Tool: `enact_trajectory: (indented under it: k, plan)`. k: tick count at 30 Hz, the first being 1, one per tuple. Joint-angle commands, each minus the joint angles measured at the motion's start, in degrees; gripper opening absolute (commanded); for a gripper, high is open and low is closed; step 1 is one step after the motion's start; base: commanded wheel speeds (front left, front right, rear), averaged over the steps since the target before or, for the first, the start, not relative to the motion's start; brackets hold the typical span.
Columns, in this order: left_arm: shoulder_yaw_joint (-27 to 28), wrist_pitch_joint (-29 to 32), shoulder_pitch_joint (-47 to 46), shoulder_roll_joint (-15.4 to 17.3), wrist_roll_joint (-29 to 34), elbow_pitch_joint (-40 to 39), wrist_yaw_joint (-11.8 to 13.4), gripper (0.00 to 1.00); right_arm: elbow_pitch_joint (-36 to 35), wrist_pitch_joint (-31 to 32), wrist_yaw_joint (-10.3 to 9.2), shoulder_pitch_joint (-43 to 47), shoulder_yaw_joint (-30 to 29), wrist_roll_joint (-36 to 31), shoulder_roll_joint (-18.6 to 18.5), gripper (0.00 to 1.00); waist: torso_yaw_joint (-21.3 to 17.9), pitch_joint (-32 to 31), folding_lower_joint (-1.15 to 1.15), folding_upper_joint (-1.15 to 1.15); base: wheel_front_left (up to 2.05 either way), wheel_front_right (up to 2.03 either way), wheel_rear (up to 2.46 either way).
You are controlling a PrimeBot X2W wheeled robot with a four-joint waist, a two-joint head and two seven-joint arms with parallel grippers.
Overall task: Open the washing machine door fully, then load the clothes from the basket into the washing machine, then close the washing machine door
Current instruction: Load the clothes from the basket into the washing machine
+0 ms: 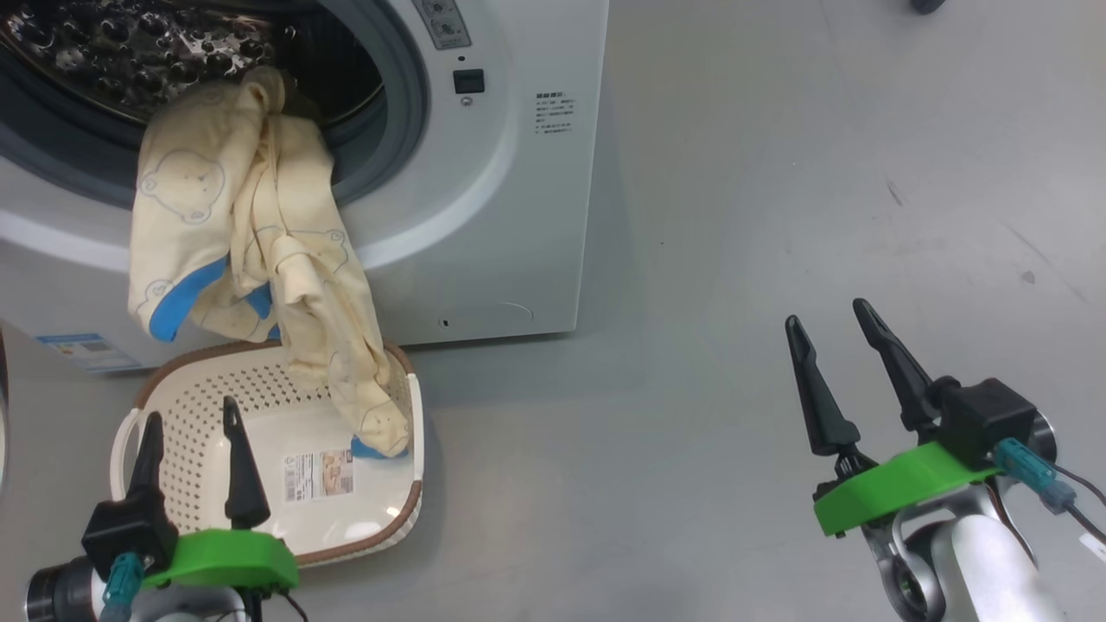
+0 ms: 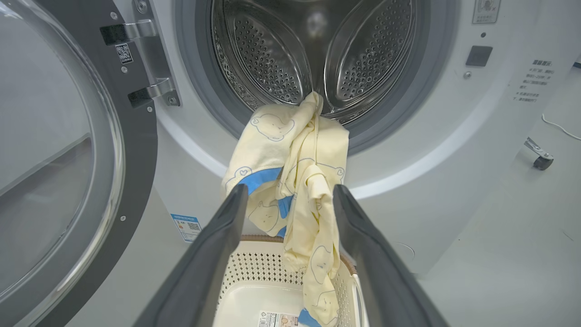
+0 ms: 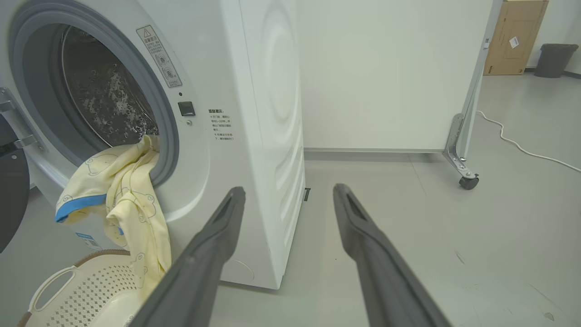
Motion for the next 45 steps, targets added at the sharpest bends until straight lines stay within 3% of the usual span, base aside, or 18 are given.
enact_trajectory:
  k: [1,11,18,38,45]
  plan:
    - [1.80,-0.19,-0.67,1.28,0.26,-2.02,0.76,1.00,-2.04,0.07,-0.01,-0.65,0.90,-0.27,-0.36,1.00,0.06,0.05,0.01,0.00,0.00,0.00,0.00]
    - [1.13,0.59,-3.44,1.10,-0.58,-0.42,0.37,1.00,-2.58,-0.05,-0.01,-1.88,1.78,-0.26,-0.36,1.00,0.05,2.46,0.01,0.00,0.00,0.00,0.00]
    - [-0.14,4.35,-10.79,1.64,-2.27,4.20,-2.55,1.00,-2.82,-0.83,-0.01,-4.72,3.50,0.67,-0.36,1.00,-1.17,7.96,0.01,0.00,0.00,0.00,0.00]
    - [2.08,10.33,-36.71,6.85,-8.46,31.97,-10.64,1.00,-0.26,-2.99,-0.01,-12.16,7.77,4.69,-0.36,1.00,-8.34,19.90,0.01,0.00,0.00,0.00,0.00]
    - [2.89,10.10,-42.09,8.63,-9.33,38.43,-11.25,1.00,-0.60,-3.08,-0.01,-13.20,8.58,6.46,-0.36,1.00,-10.21,22.01,0.01,0.00,0.00,0.00,0.00]
